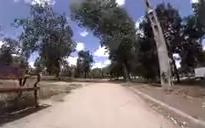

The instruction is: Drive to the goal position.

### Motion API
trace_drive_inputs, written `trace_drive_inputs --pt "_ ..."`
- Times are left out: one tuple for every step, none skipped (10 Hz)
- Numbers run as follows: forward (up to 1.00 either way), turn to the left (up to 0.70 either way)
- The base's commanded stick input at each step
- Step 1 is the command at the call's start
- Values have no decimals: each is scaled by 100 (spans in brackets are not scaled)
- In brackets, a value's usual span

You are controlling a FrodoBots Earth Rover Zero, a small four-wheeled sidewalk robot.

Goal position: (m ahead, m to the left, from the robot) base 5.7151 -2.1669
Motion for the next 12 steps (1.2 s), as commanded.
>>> trace_drive_inputs --pt "70 0" --pt "70 0" --pt "70 0" --pt "70 0" --pt "70 0" --pt "70 0" --pt "70 0" --pt "70 0" --pt "70 0" --pt "70 0" --pt "70 0" --pt "70 0"
